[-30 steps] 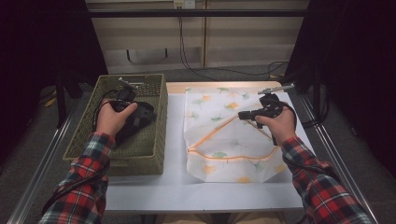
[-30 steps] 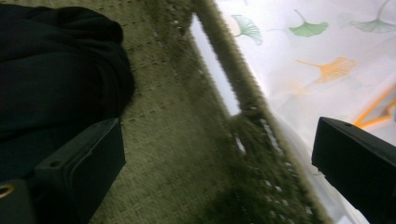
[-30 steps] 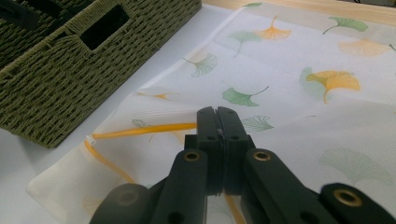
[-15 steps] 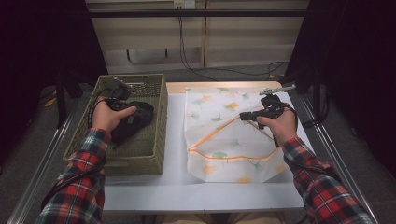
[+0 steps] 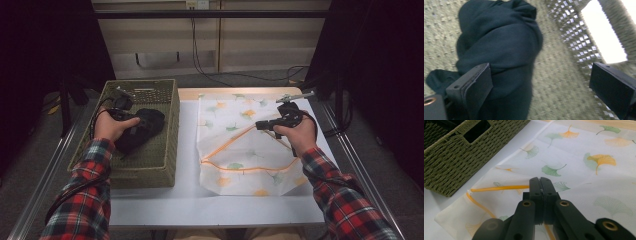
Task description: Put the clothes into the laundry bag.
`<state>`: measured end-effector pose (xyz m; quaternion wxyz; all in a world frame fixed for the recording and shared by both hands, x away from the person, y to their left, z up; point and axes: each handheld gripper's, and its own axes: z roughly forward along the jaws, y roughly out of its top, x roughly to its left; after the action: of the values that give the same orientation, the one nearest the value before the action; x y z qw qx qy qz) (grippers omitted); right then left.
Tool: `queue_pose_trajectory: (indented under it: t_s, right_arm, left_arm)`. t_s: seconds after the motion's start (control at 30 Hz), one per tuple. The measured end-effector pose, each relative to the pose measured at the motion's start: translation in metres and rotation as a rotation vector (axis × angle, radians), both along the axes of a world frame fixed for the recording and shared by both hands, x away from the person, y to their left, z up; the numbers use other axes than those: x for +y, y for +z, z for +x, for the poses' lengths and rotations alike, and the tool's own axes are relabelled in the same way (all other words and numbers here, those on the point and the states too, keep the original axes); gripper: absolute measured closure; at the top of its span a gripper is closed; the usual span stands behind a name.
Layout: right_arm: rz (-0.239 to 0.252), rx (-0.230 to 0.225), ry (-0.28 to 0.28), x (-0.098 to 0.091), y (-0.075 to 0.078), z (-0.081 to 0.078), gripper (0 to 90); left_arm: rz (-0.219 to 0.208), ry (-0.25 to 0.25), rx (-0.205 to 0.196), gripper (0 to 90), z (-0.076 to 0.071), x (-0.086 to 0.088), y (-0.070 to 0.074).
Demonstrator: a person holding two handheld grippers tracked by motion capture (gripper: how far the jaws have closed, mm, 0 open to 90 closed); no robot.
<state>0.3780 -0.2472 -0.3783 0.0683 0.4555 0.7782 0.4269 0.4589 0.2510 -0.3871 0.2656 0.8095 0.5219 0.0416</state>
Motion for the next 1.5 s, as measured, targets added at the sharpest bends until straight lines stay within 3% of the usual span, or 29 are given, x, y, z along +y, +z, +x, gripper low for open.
queue_pose_trajectory:
  t_s: [0.1,0.37,0.53,0.77,0.87,0.93,1.03,1.13,1.23,1.27,1.33,1.5]
  right_arm:
    - [0.0,-0.001,0.001,0.0,0.0,0.0,89.9]
    - [0.004,0.004,-0.005,-0.002,-0.001,0.0,89.9]
    - [-0.001,0.004,0.001,-0.001,-0.003,-0.001,89.9]
    - [-0.004,0.005,0.002,-0.001,-0.003,-0.001,89.8]
    - [-0.002,0.004,0.005,-0.002,-0.004,-0.001,89.8]
    - [-0.003,0.004,0.004,-0.002,-0.005,-0.001,89.8]
    - [-0.003,0.01,0.002,-0.002,-0.005,-0.002,89.8]
    - [-0.005,0.01,0.003,-0.002,-0.005,-0.002,89.9]
    - [-0.007,0.007,0.005,-0.002,-0.005,-0.002,89.8]
    - [-0.009,0.008,0.003,-0.002,-0.005,-0.002,89.8]
    - [-0.014,0.006,0.005,-0.002,-0.006,-0.003,89.8]
    - [-0.004,0.009,-0.002,-0.005,-0.007,-0.004,89.8]
  left_arm:
    - [-0.01,0.007,-0.007,4.6,0.001,0.003,-0.005]
    - [0.03,0.0,-0.036,4.9,0.005,0.007,-0.014]
    - [0.033,0.008,-0.063,6.3,0.007,0.011,-0.022]
    - [0.076,0.003,-0.084,9.4,0.008,0.01,-0.031]
    - [0.114,-0.007,-0.098,13.2,0.008,0.009,-0.033]
    - [0.114,-0.009,-0.106,13.2,0.008,0.008,-0.036]
    - [0.162,-0.035,-0.123,18.0,0.007,0.008,-0.039]
    - [0.175,-0.054,-0.126,19.3,0.007,0.007,-0.041]
    - [0.177,-0.045,-0.12,25.9,0.007,0.008,-0.041]
    - [0.163,-0.034,-0.118,29.8,0.006,0.008,-0.042]
    - [0.181,-0.042,-0.109,38.0,0.005,0.008,-0.042]
    - [0.17,-0.022,-0.073,53.9,0.003,0.006,-0.04]
